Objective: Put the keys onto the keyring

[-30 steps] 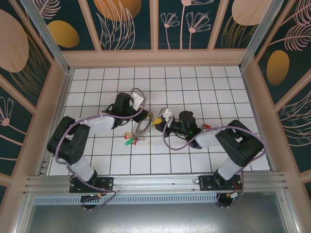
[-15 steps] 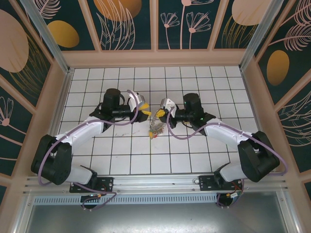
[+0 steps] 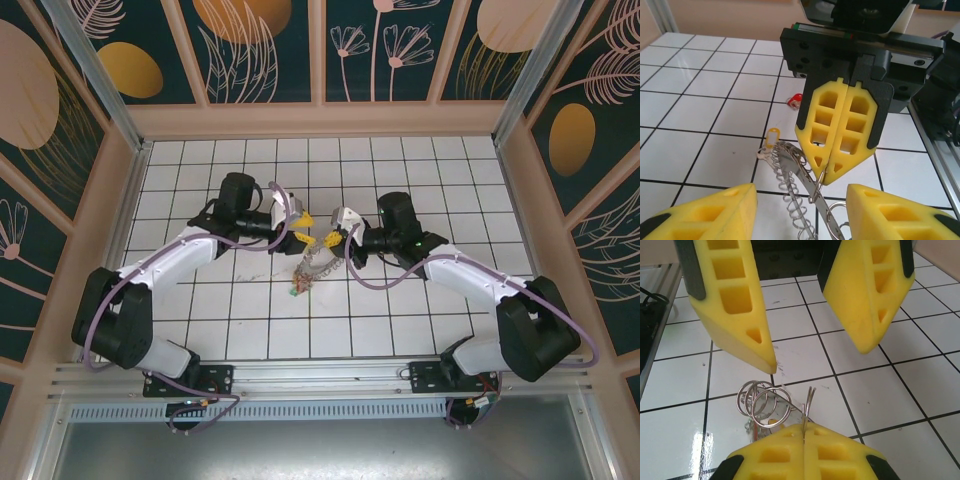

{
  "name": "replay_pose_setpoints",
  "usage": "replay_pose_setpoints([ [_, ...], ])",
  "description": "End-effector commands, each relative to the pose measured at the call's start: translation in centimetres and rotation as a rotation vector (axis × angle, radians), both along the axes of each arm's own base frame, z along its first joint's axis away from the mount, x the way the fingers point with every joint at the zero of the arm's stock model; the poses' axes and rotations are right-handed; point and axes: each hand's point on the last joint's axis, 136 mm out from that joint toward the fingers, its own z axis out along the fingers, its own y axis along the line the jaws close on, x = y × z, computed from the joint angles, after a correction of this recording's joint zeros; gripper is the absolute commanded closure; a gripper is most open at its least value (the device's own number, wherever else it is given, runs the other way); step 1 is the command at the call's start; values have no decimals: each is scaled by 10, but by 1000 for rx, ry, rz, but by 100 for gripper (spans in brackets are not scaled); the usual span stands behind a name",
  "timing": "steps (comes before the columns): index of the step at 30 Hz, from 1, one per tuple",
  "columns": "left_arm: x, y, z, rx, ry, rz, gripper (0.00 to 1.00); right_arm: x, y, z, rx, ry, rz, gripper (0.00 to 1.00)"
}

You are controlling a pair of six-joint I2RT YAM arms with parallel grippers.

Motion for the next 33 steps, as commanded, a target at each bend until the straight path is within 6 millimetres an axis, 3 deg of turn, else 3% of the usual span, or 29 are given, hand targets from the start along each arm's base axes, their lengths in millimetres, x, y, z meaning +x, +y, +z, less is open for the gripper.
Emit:
replay_pose_setpoints([
  [1, -4, -3, 1, 8, -8, -49, 49, -1, 5, 30, 54, -71, 47, 100],
  [16, -2, -12, -8, 37, 8, -106, 56, 3, 10, 32, 61, -61, 66, 100],
  [26, -4, -13, -12, 46, 14, -113, 83, 5, 12, 31, 66, -48, 69, 100],
  [28, -3, -12, -15, 57, 17, -107, 83, 4, 12, 32, 73, -51, 72, 100],
  [30, -3, -12, -16, 65, 18, -102, 74, 4, 13, 33, 78, -53, 74, 100],
  [33, -3, -11, -17, 68, 16, -100, 75, 5, 13, 34, 81, -54, 75, 100],
])
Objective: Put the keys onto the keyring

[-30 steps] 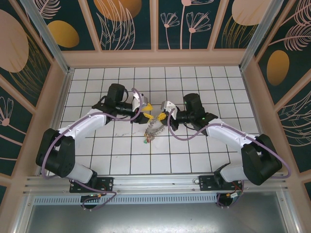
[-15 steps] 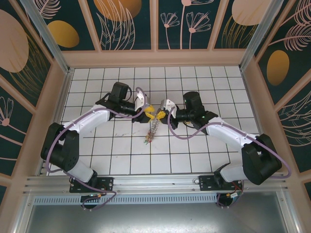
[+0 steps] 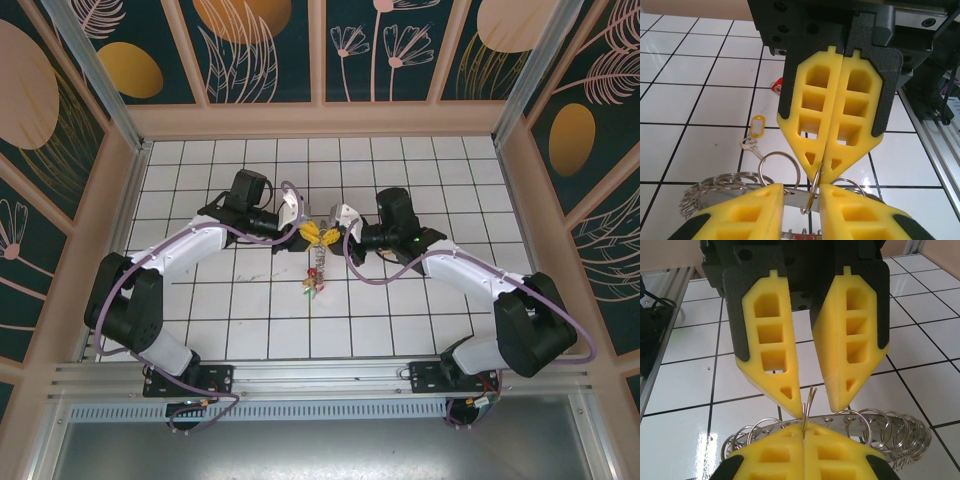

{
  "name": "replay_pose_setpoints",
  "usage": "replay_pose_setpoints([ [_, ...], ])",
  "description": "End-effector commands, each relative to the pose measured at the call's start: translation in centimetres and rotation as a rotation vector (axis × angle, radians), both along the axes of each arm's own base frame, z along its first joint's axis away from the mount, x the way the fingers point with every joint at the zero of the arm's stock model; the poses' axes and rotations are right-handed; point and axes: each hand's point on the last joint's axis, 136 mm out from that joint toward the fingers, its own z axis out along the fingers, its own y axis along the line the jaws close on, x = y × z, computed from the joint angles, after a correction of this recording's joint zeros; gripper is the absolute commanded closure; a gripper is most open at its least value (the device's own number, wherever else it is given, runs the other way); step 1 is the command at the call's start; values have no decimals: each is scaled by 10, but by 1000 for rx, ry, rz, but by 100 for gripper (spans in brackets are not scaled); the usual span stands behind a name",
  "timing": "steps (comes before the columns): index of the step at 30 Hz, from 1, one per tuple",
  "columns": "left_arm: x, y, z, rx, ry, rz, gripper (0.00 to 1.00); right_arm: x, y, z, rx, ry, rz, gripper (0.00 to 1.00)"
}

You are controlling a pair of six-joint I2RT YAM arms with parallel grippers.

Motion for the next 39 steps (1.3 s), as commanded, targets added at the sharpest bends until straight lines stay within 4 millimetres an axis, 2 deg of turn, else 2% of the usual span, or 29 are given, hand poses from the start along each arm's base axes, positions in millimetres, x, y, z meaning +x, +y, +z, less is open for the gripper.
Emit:
replay_pose_setpoints([
  [1, -1, -2, -1, 4, -5, -19, 77, 3, 7, 28, 72, -63, 44, 100],
  [3, -1, -2, -1, 5, -4, -20, 81, 4, 7, 28, 73, -59, 44, 100],
  [8, -3, -3, 1, -2, -12, -31, 100, 6, 6, 29, 77, -56, 31, 100],
  [12, -2, -4, 4, -9, -66, -9, 100, 12, 3, 31, 75, -62, -29, 99],
  [16, 0, -2, 13, -60, -204, 73, 100, 11, -5, 28, 63, -83, -70, 78],
  [21, 7, 3, 27, -112, -337, 183, 100, 2, -18, 31, 67, -108, -117, 71],
  [24, 6, 3, 35, -154, -357, 202, 100, 5, -33, 44, 123, -116, -230, 70],
  [27, 1, 1, 39, -190, -339, 183, 100, 30, -64, 44, 162, -19, -455, 70],
  [30, -3, -4, 41, -223, -268, 147, 100, 52, -89, 26, 164, 185, -647, 72],
  [34, -5, -10, 47, -295, -155, 141, 100, 70, -120, -17, 131, 498, -881, 77],
  [37, -2, -11, 49, -329, -90, 162, 100, 72, -136, -44, 91, 655, -992, 76],
  [39, -1, -12, 50, -349, -48, 172, 100, 72, -144, -57, 49, 698, -1052, 76],
])
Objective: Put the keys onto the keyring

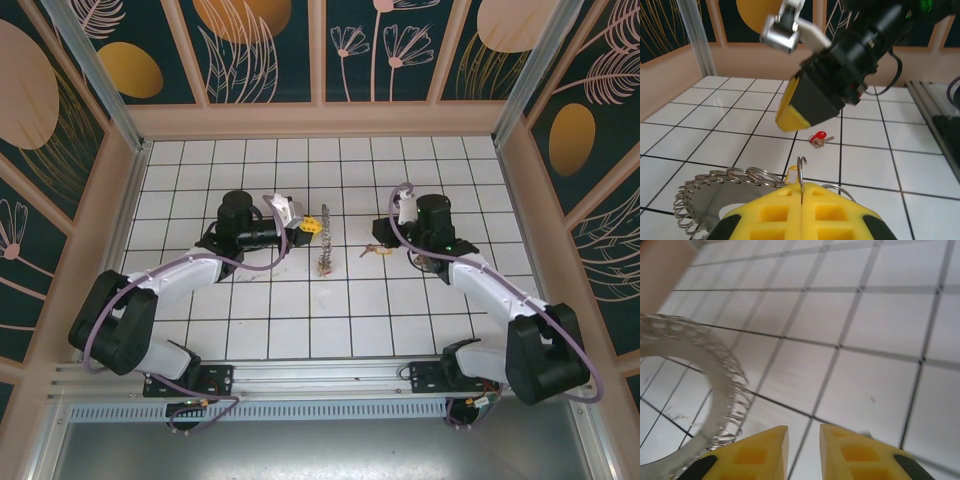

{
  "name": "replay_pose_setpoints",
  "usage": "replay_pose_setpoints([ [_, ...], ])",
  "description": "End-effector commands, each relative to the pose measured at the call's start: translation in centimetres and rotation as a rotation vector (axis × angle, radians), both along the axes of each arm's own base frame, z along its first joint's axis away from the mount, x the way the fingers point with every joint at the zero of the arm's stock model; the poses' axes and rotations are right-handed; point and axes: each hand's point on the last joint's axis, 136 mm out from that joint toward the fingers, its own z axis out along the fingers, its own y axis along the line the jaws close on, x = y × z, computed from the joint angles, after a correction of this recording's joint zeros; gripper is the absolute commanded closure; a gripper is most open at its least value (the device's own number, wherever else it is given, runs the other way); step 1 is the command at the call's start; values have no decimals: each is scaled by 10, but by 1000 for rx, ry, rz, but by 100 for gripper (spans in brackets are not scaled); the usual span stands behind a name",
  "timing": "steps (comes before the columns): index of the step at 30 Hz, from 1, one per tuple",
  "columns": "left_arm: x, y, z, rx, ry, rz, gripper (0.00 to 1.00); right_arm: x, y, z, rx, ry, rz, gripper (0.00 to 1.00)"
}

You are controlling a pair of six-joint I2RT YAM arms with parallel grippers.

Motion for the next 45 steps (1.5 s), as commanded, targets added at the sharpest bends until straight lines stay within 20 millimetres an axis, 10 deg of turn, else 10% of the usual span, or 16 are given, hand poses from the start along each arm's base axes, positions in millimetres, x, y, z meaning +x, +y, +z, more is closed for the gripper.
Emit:
replay_pose_setpoints([
  [1, -5, -4, 21, -109, 42, -31, 100, -1, -17, -22, -7, 189, -157, 75],
  [11, -4, 3, 16, -110, 58, 31, 100, -4, -13, -92, -282, 447, -116, 72],
  [45, -10, 4, 5, -57, 61, 11, 100, 24, -4, -122, -479, 425, -9, 92],
])
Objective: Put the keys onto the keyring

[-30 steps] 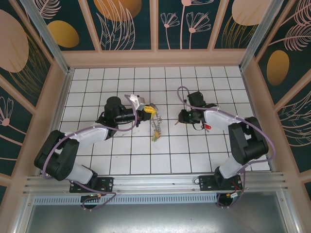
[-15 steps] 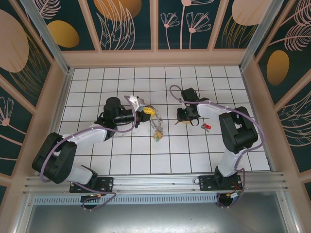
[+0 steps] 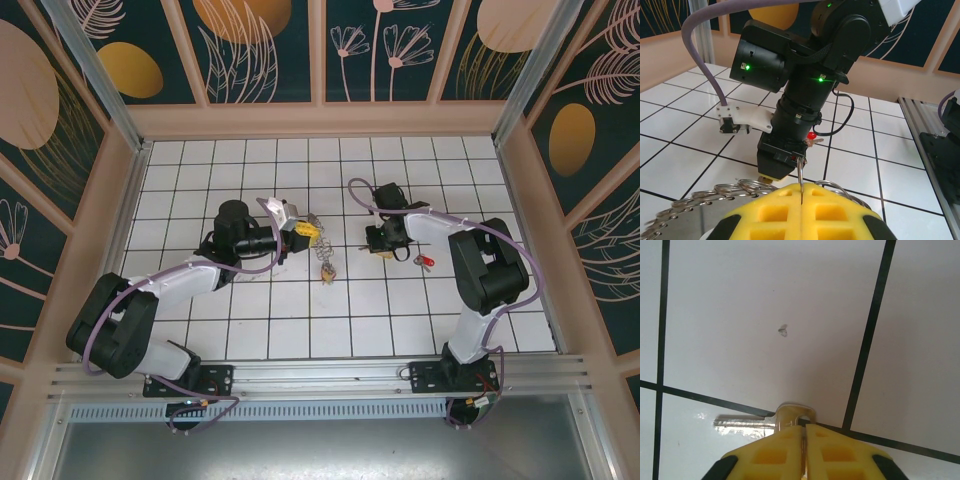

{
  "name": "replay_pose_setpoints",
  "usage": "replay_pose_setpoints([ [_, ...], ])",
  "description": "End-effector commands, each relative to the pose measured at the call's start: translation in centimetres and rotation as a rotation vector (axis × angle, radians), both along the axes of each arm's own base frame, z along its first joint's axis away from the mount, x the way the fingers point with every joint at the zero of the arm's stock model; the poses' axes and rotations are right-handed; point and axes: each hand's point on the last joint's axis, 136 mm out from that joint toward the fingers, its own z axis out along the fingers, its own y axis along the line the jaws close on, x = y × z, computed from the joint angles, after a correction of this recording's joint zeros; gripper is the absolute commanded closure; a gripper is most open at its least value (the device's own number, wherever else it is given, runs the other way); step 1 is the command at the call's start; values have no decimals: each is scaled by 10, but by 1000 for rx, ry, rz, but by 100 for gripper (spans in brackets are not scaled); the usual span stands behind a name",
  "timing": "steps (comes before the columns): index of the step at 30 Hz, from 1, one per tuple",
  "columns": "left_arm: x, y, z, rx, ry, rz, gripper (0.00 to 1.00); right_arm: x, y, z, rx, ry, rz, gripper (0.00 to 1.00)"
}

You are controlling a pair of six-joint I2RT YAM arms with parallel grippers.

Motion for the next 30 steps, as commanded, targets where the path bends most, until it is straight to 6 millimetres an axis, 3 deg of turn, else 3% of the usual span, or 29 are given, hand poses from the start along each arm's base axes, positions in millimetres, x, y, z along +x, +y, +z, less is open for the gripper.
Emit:
replay_pose_setpoints([
  [1, -2, -3, 14, -21, -51, -26, 100, 5, 3, 5, -5, -14, 12, 92],
  [5, -2, -3, 14, -23, -52, -26, 100, 5, 1, 3, -17, -16, 8, 97],
  [9, -2, -3, 14, -21, -52, -23, 100, 6, 1, 15, -7, -55, 11, 100],
  [14, -1, -2, 16, -18, -61, -15, 100, 4, 20, 74, 160, -231, 99, 100],
  [19, -1, -2, 17, -16, -66, -16, 100, -14, 37, 133, 356, -372, 210, 100],
  [30, -7, -3, 23, -14, -89, -53, 100, -76, 73, 207, 701, -601, 589, 100],
])
